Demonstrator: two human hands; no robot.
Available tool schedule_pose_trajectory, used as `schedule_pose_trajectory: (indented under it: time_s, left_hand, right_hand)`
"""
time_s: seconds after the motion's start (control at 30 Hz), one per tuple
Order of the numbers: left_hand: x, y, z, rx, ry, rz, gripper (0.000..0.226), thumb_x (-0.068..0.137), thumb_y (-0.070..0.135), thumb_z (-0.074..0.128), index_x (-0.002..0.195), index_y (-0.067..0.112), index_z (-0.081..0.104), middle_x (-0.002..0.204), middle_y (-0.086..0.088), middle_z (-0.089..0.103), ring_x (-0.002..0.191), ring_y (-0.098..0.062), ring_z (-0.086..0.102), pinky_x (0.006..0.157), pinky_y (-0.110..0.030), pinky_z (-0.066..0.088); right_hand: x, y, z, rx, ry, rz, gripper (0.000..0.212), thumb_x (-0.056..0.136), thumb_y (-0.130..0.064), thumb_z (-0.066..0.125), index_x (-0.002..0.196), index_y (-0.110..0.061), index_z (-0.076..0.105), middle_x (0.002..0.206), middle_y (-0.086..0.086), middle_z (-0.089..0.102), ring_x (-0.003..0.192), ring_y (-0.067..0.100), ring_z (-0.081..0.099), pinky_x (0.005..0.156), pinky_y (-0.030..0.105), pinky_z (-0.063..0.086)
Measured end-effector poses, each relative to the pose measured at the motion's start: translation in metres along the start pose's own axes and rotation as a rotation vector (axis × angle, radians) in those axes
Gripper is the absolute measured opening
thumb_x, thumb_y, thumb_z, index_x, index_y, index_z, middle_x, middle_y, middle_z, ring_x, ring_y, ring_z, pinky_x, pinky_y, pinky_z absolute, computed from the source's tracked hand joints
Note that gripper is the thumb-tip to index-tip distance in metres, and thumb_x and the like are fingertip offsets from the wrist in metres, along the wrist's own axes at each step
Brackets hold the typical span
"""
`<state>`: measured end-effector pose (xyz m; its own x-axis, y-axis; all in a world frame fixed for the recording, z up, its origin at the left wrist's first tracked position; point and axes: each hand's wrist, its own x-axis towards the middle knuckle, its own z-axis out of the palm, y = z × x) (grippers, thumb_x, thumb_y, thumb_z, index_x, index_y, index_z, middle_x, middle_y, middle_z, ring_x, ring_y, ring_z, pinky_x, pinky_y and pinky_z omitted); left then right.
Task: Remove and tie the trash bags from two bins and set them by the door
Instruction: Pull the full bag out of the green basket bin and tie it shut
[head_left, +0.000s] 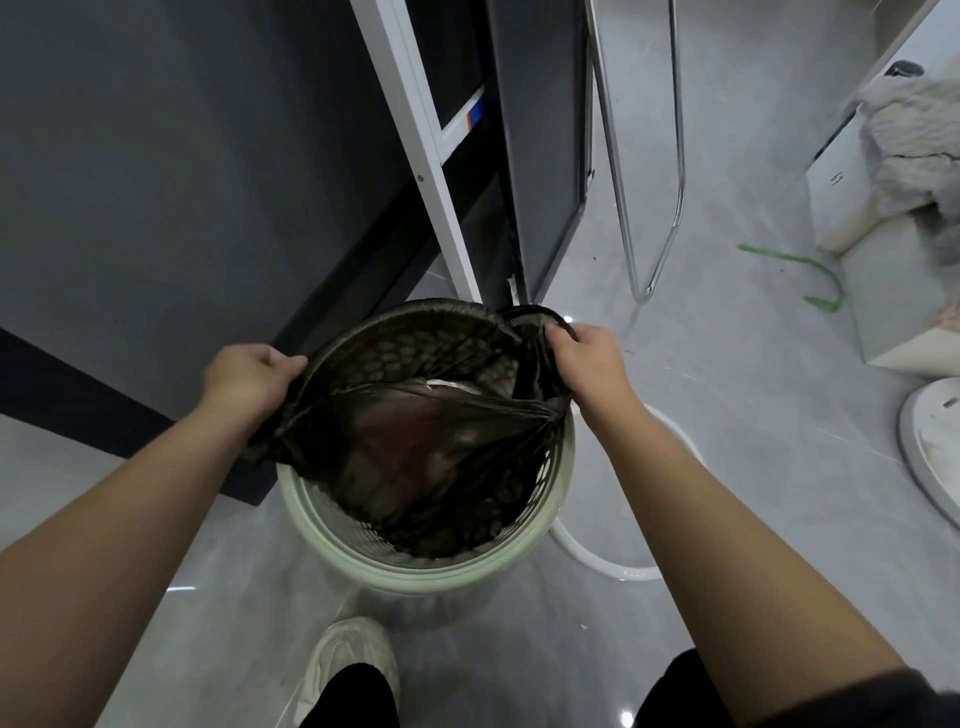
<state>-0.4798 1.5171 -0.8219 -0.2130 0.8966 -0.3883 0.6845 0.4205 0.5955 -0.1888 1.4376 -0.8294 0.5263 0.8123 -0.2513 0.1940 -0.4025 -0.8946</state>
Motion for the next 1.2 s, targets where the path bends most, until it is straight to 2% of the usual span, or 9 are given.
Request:
schedule_pose_trajectory:
  time_s: [0.23, 0.3, 0.43, 0.5, 0.77, 0.93, 1.07, 1.1, 1.2]
  left_hand:
    - [-0.030, 0.014, -0.006, -0.154, 0.292, 0.558, 0.019, 0.098, 0.029, 0.047, 0.087, 0.014, 0.053, 0.072, 0.002, 0.055, 0.063, -0.008, 0.051, 0.057, -0.011, 0.039]
    - [-0.013, 0.007, -0.005, -0.023, 0.259, 0.462, 0.033, 0.093, 0.046, 0.049, 0.091, 0.013, 0.055, 0.087, -0.004, 0.060, 0.077, -0.017, 0.056, 0.067, -0.024, 0.041]
    - [0.012, 0.004, -0.005, 0.097, -0.146, -0.026, 0.086, 0.077, 0.076, 0.046, 0.122, 0.003, 0.058, 0.124, -0.020, 0.059, 0.110, -0.038, 0.056, 0.088, -0.042, 0.046]
    - [0.016, 0.004, -0.003, 0.252, -0.156, 0.017, 0.070, 0.085, 0.062, 0.052, 0.121, 0.002, 0.061, 0.115, -0.021, 0.063, 0.103, -0.038, 0.059, 0.081, -0.041, 0.049]
    - [-0.003, -0.010, 0.005, 0.536, 0.372, 0.547, 0.037, 0.096, 0.033, 0.051, 0.071, 0.005, 0.054, 0.065, -0.013, 0.053, 0.056, -0.028, 0.046, 0.045, -0.029, 0.030]
    - [-0.010, -0.001, 0.000, 0.045, 0.271, 0.615, 0.017, 0.096, 0.023, 0.052, 0.084, 0.013, 0.058, 0.073, 0.000, 0.055, 0.066, -0.013, 0.052, 0.059, -0.029, 0.038]
    - [-0.011, 0.007, -0.002, -0.440, 0.118, 0.511, 0.012, 0.094, 0.023, 0.055, 0.083, 0.026, 0.053, 0.074, -0.001, 0.059, 0.050, -0.002, 0.053, 0.046, -0.020, 0.044]
    - [-0.011, 0.010, -0.004, -0.451, 0.111, 0.473, 0.006, 0.092, 0.026, 0.058, 0.089, 0.025, 0.053, 0.079, -0.002, 0.059, 0.057, -0.006, 0.056, 0.047, -0.020, 0.046]
    - [-0.002, 0.018, -0.006, 0.031, 0.040, 0.359, 0.059, 0.080, 0.050, 0.068, 0.125, 0.018, 0.048, 0.112, -0.004, 0.055, 0.101, -0.020, 0.056, 0.084, -0.031, 0.047]
  right_hand:
    - [-0.033, -0.028, -0.016, 0.298, -0.052, -0.367, 0.024, 0.097, -0.012, 0.048, 0.087, -0.021, 0.068, 0.079, -0.007, 0.065, 0.076, 0.003, 0.060, 0.072, 0.017, 0.047]
    - [-0.036, -0.029, -0.020, 0.299, -0.080, -0.401, 0.025, 0.097, -0.009, 0.048, 0.094, -0.023, 0.069, 0.085, -0.009, 0.068, 0.084, 0.004, 0.062, 0.078, 0.021, 0.049]
    - [-0.035, -0.035, -0.021, 0.293, -0.167, -0.456, 0.027, 0.094, -0.008, 0.050, 0.098, -0.027, 0.069, 0.095, -0.006, 0.071, 0.096, 0.012, 0.065, 0.089, 0.029, 0.051]
    - [-0.035, -0.040, -0.019, 0.277, -0.222, -0.453, 0.025, 0.096, -0.007, 0.049, 0.099, -0.022, 0.069, 0.093, -0.004, 0.070, 0.093, 0.011, 0.065, 0.085, 0.025, 0.051]
    - [-0.027, -0.030, -0.015, 0.205, -0.166, -0.361, 0.032, 0.096, -0.009, 0.047, 0.088, -0.029, 0.070, 0.084, -0.004, 0.069, 0.084, 0.011, 0.063, 0.080, 0.028, 0.051]
    - [-0.029, -0.031, -0.012, 0.247, -0.155, -0.337, 0.036, 0.095, -0.008, 0.048, 0.084, -0.033, 0.070, 0.083, -0.008, 0.070, 0.084, 0.009, 0.064, 0.079, 0.027, 0.051]
    - [-0.030, -0.036, -0.016, 0.368, -0.147, -0.330, 0.037, 0.093, 0.001, 0.047, 0.089, -0.027, 0.071, 0.084, -0.011, 0.072, 0.086, 0.007, 0.066, 0.078, 0.020, 0.050]
    - [-0.030, -0.037, -0.017, 0.387, -0.153, -0.328, 0.038, 0.092, 0.005, 0.045, 0.090, -0.024, 0.071, 0.083, -0.012, 0.072, 0.086, 0.005, 0.066, 0.077, 0.018, 0.050]
    - [-0.031, -0.041, -0.019, 0.370, -0.190, -0.349, 0.046, 0.086, 0.013, 0.040, 0.089, -0.019, 0.073, 0.084, -0.011, 0.074, 0.089, 0.007, 0.068, 0.078, 0.017, 0.051]
